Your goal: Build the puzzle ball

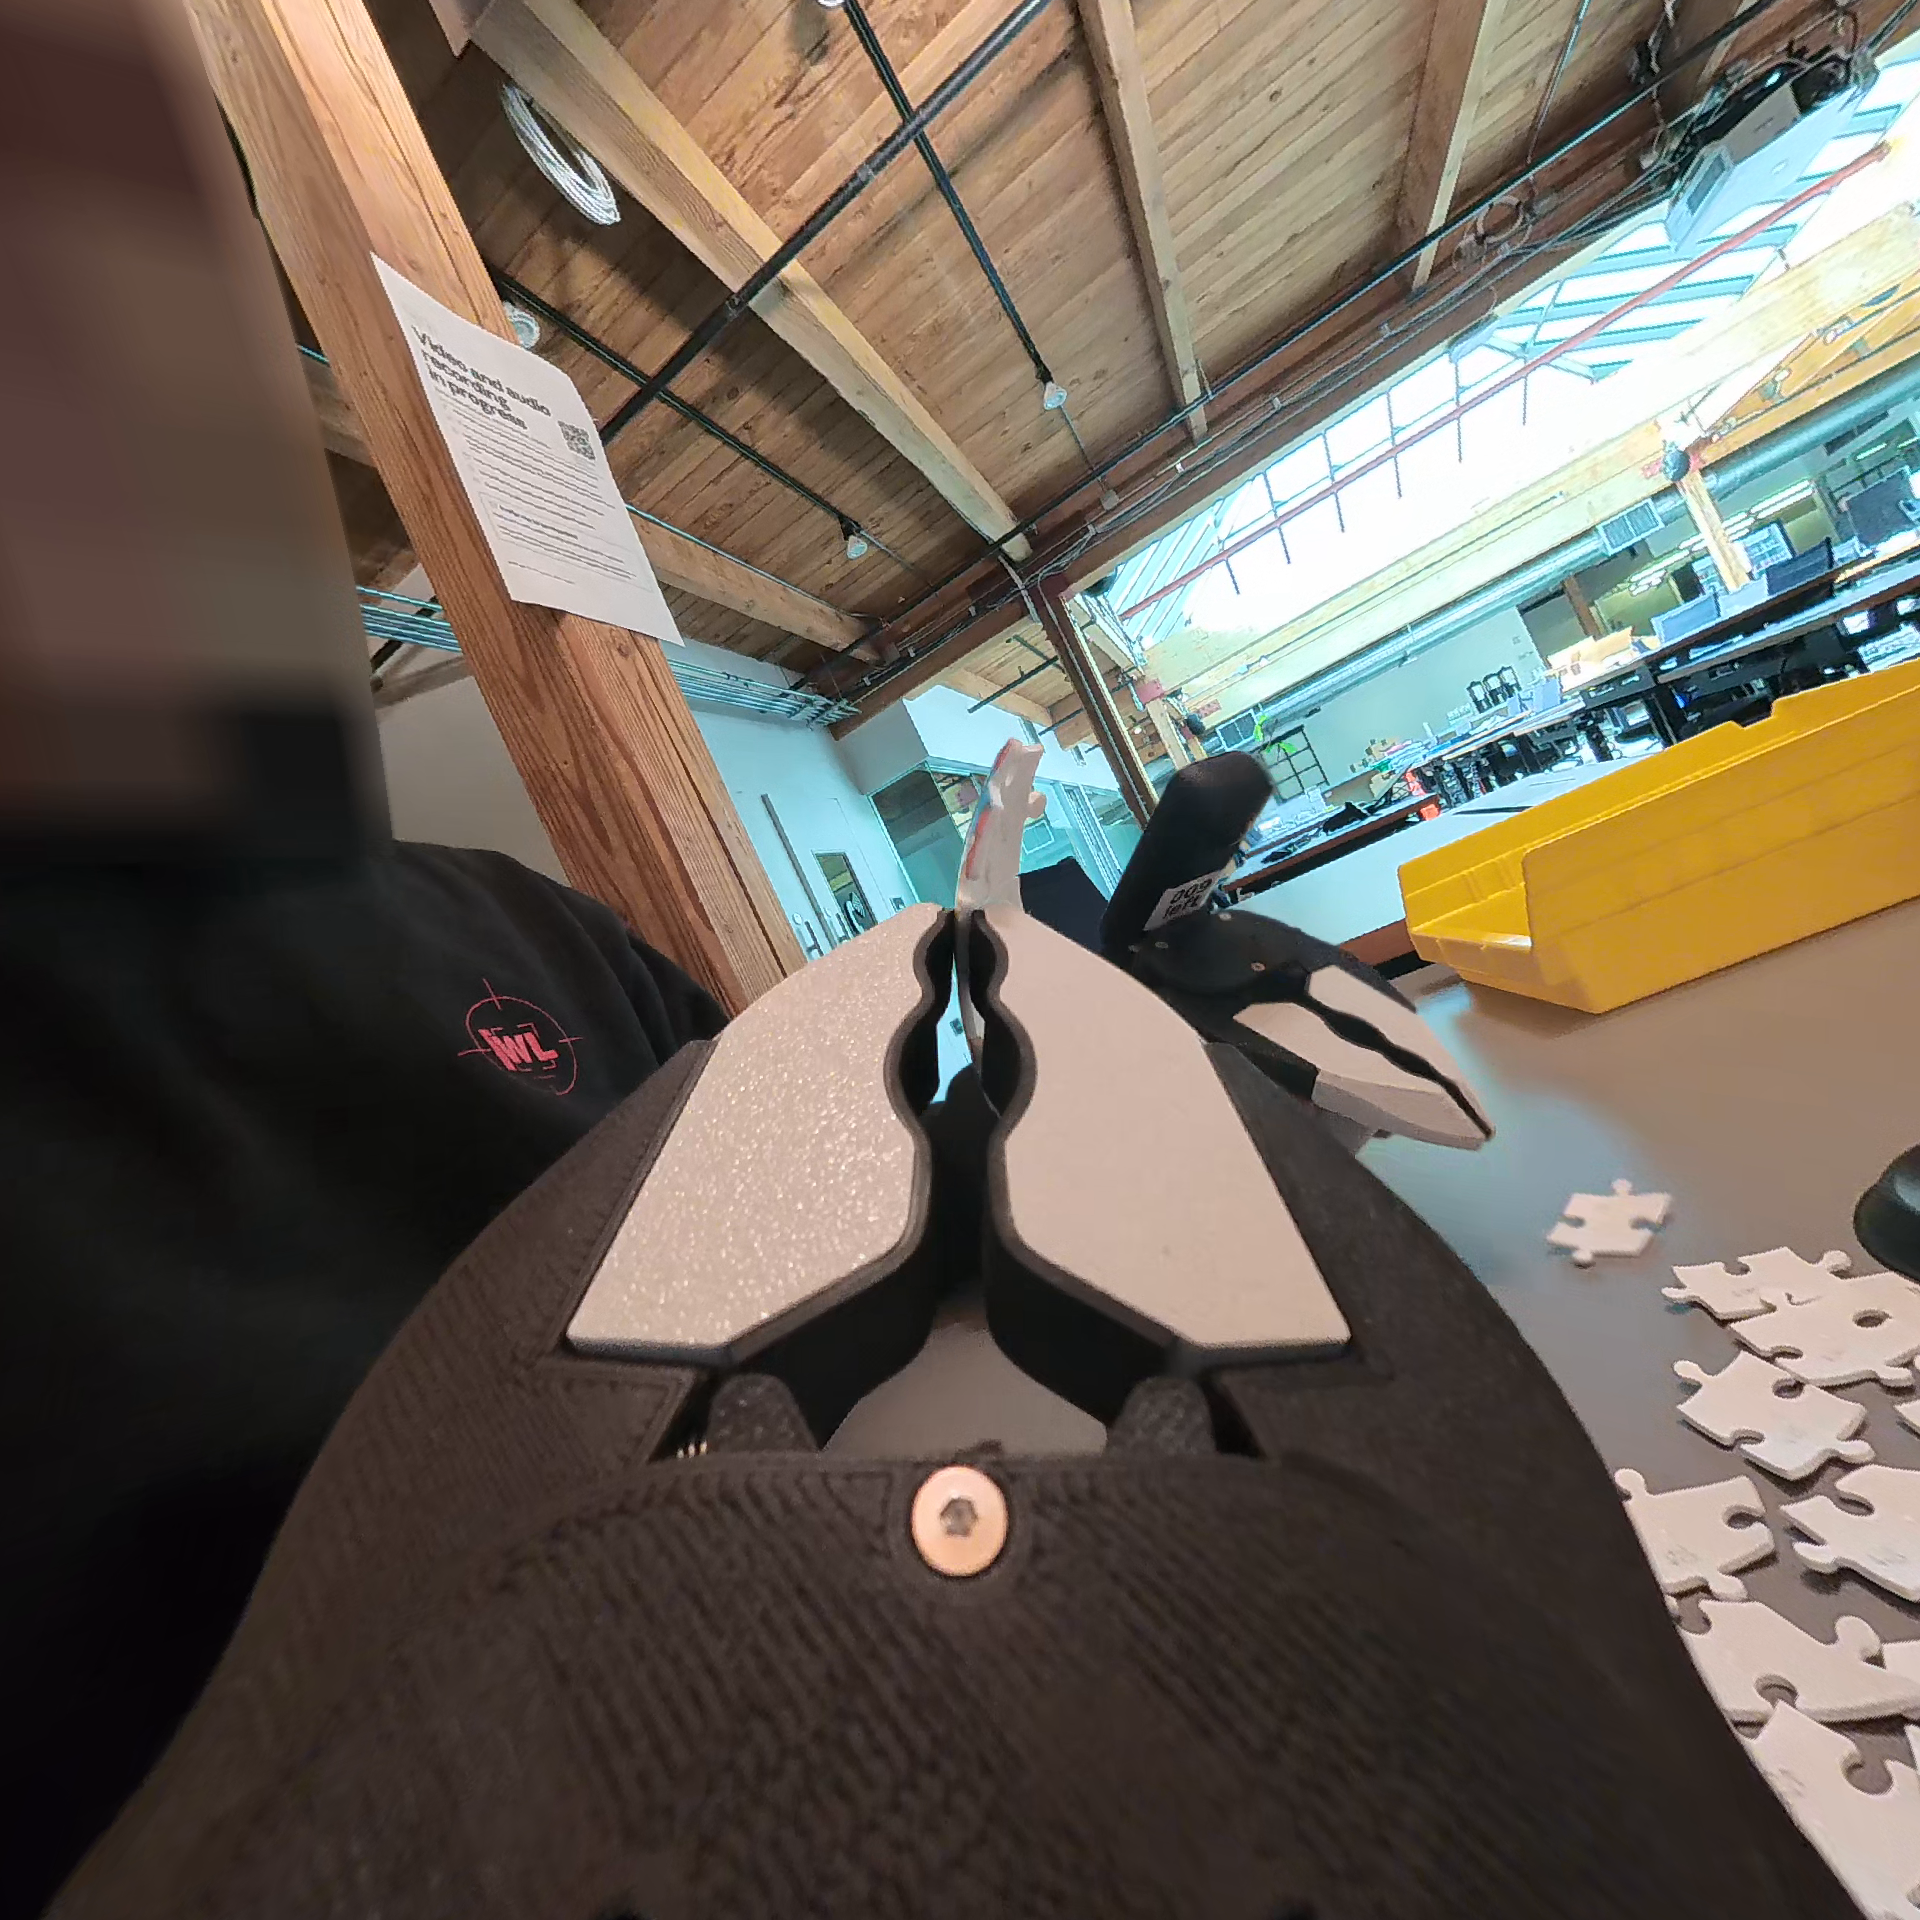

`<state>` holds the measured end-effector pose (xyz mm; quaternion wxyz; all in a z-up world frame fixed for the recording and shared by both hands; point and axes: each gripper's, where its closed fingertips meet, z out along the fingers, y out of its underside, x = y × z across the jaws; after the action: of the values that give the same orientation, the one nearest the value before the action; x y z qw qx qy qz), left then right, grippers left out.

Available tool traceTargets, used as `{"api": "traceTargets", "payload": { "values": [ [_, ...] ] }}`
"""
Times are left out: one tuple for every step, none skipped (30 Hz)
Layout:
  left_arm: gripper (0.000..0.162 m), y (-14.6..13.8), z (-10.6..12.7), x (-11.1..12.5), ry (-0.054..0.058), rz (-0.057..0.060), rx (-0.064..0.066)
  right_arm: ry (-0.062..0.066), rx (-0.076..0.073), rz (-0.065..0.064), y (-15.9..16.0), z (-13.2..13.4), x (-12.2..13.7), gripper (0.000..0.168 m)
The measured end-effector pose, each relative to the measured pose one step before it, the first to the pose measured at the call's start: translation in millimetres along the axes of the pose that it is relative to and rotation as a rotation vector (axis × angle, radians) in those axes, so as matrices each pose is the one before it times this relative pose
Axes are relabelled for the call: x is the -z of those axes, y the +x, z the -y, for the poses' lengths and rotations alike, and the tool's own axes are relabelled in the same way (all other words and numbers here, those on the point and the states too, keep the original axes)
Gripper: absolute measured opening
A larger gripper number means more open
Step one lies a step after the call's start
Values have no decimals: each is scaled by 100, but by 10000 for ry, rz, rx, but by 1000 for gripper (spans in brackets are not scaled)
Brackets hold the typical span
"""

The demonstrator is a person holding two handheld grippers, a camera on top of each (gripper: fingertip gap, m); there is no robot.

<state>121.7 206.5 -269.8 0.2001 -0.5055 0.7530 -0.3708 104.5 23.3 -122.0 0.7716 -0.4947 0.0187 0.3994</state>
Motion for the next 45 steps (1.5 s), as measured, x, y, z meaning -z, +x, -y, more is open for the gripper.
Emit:
{"api": "traceTargets", "payload": {
  "values": [
    [0, -616, -309, 330, -76, 168, -455, -17, -14, 5, 1, -36, -23, 3],
    [2, -659, -515, 206, -222, 213, -461, -18, -3, -10, 21, -36, -14, 3],
    [26, -642, -644, 36, -360, 221, -405, -14, 12, -8, 6, -34, -21, 3],
    [39, -360, -647, -103, -399, 62, -407, -2, 3, 17, -32, -17, -31, 3],
    [37, -8, -361, -197, -273, -111, -427, -5, -8, 30, -49, -17, -49, 3],
    [37, 115, 15, -305, -116, -130, -427, -25, -7, 24, -31, -64, -73, 3],
    [38, -33, 171, -366, -93, -51, -450, -43, 0, 16, -17, -103, -84, 3],
    [38, -134, 187, -431, -109, -48, -440, -54, 3, 20, -13, -120, -83, 3],
    [38, -78, 142, -500, -100, -176, -278, -59, 2, 26, -39, -121, -81, 3],
    [41, 79, 2, -597, -165, -359, -21, -46, 17, 25, -58, -82, -69, 3],
    [44, 211, -112, -632, -240, -491, 170, -25, 37, 31, -90, -23, -44, 3],
    [42, 288, -12, -527, -149, -524, 260, -12, 45, 23, -102, 17, -16, 3],
    [36, 190, 147, -335, -9, -400, 301, -2, 48, -2, -61, 47, 16, 3],
    [35, -110, 109, -147, -1, -76, 237, 8, 39, -14, -39, 74, 42, 3],
    [30, -168, 67, -34, -12, 98, 73, 15, 33, -7, -23, 64, 65, 3],
    [25, 50, 30, -12, -11, 46, 9, 43, 15, -2, -19, 106, 74, 3],
    [20, 80, -1, -4, -23, 62, 12, 68, -9, 6, 2, 115, 61, 3],
    [16, 3, -9, 1, -32, 119, -23, 60, -33, 9, 25, 86, 42, 3],
    [16, 10, 14, 16, -21, 125, -82, 27, -30, 19, -14, 30, 8, 3],
    [16, 18, 9, 10, -31, 108, -103, -10, -9, 2, 13, -27, -11, 3],
    [15, 19, 7, 12, -41, 89, -88, -32, 15, -8, -1, -50, -31, 3],
    [15, 23, 20, 19, -27, 81, -74, -35, 29, 2, -41, -39, -36, 3],
    [15, 62, -16, 31, -16, 46, -36, -29, 38, 1, -48, -11, -19, 3],
    [15, 122, -51, 79, 3, 12, 18, -13, 39, -18, -12, 19, 15, 3],
    [15, 34, 19, 168, 106, 83, 35, 11, 28, -26, 3, 44, 36, 3],
    [15, -24, 119, 326, 232, 142, 10, 30, 1, -8, -1, 60, 42, 3],
    [15, 75, 113, 491, 213, 76, -36, 29, -16, 4, -1, 46, 41, 3],
    [15, 3, 51, 659, 112, 181, -156, 21, -8, -13, 39, 33, 31, 3],
    [15, -312, 16, 803, -3, 492, -381, -3, 1, -22, 45, -16, -8, 3],
    [15, -429, -175, 872, -214, 664, -617, -28, 3, -2, 15, -56, -19, 3],
    [15, -337, -377, 829, -457, 675, -814, -24, -4, -12, 39, -63, -32, 2],
    [16, -422, -515, 783, -662, 834, -1004, -13, 11, -21, 51, -39, -37, 2],
    [16, -606, -556, 721, -805, 1083, -1267, -5, 16, -17, 42, -24, -11, 2],
    [16, -599, -409, 684, -804, 1203, -1587, 8, 2, -9, 28, 2, 8, 2],
    [16, -470, -45, 666, -634, 1241, -1785, 27, -2, -20, 39, 36, 31, 2],
    [16, -224, 496, 644, -315, 1122, -1772, 16, -7, -36, 84, 17, 48, 2],
    [16, 76, 1014, 593, 38, 872, -1524, -14, -11, -57, 108, -30, 58, 2],
    [16, 272, 1279, 495, 255, 582, -1076, -20, -4, -41, 104, -42, 46, 2],
    [16, 466, 1232, 382, 303, 247, -627, -2, -16, -17, 41, -21, 28, 2],
    [16, 604, 988, 278, 243, -29, -338, 16, -18, 3, 0, 27, 25, 2],
    [16, 487, 701, 230, 160, -93, -222, 8, -1, 12, -22, 12, 2, 2],
    [16, 252, 496, 231, 128, -23, -222, -13, 12, 0, -3, -15, 1, 2],
    [16, 57, 292, 213, 75, 9, -210, -10, 6, -5, 13, -29, 1, 2],
    [16, 4, 138, 179, 27, -48, -120, 7, -20, 2, 31, -16, -1, 2],
    [16, 51, 236, 186, 135, -147, 55, 11, -41, 8, 43, -16, -3, 2]
  ]
}}
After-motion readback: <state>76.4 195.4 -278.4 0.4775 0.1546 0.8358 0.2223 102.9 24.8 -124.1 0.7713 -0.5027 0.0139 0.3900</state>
